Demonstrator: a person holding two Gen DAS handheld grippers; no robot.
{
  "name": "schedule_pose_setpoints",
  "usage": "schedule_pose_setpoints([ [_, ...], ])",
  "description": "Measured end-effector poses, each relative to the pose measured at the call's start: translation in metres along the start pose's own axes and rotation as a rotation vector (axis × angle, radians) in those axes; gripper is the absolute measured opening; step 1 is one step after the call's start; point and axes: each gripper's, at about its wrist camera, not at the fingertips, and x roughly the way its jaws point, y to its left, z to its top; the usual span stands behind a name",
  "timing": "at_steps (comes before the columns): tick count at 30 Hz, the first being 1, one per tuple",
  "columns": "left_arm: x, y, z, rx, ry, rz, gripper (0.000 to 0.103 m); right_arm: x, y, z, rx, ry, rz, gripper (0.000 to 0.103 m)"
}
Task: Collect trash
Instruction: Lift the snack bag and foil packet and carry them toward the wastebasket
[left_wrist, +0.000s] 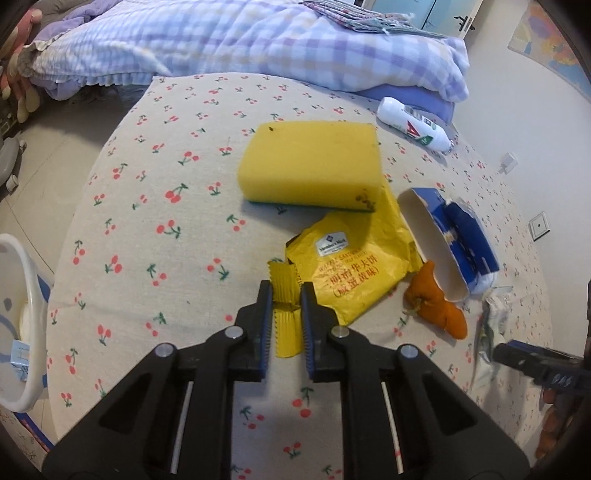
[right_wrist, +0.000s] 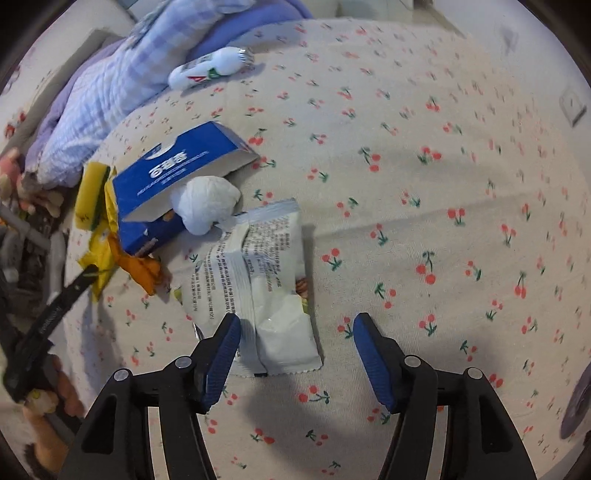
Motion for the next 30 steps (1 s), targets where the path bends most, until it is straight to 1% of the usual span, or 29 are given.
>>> schedule_pose_setpoints([
  [2,-0.004,0.0,-0.002,-0.013,0.01,-0.003,0.015,0.003,0.014,-0.005,-0.072,-0.005,-0.028,0.058],
  [4,-0.011,0.0,-0.006,-0.021,0.018,-0.02,0.014,0.003,0.028,-0.011,-0.139,-0.025,-0.064,0.047],
  [5,-0.014,-0.001,-0.007,-0.016,0.017,-0.024,0.014,0.003,0.033,-0.013,-0.163,-0.024,-0.07,0.047],
  [8,-0.029,0.0,-0.012,-0.003,0.003,-0.031,0.014,0.0,0.037,-0.016,-0.166,-0.016,-0.044,0.038],
  [11,-0.042,0.003,-0.016,0.005,-0.008,-0.04,0.014,-0.008,0.035,-0.019,-0.149,-0.017,-0.005,0.037],
  [17,-0.072,0.01,-0.026,0.028,-0.03,-0.073,0.014,-0.039,0.033,-0.03,-0.141,-0.09,0.06,0.037],
  [20,-0.086,0.012,-0.032,0.036,-0.047,-0.082,0.014,-0.048,0.03,-0.034,-0.126,-0.107,0.091,0.037],
  [26,-0.111,0.022,-0.042,0.039,-0.079,-0.102,0.014,-0.064,0.041,-0.03,-0.126,-0.133,0.14,0.037],
  [30,-0.127,0.034,-0.048,0.025,-0.096,-0.127,0.014,-0.072,0.058,-0.031,-0.141,-0.154,0.16,0.037],
])
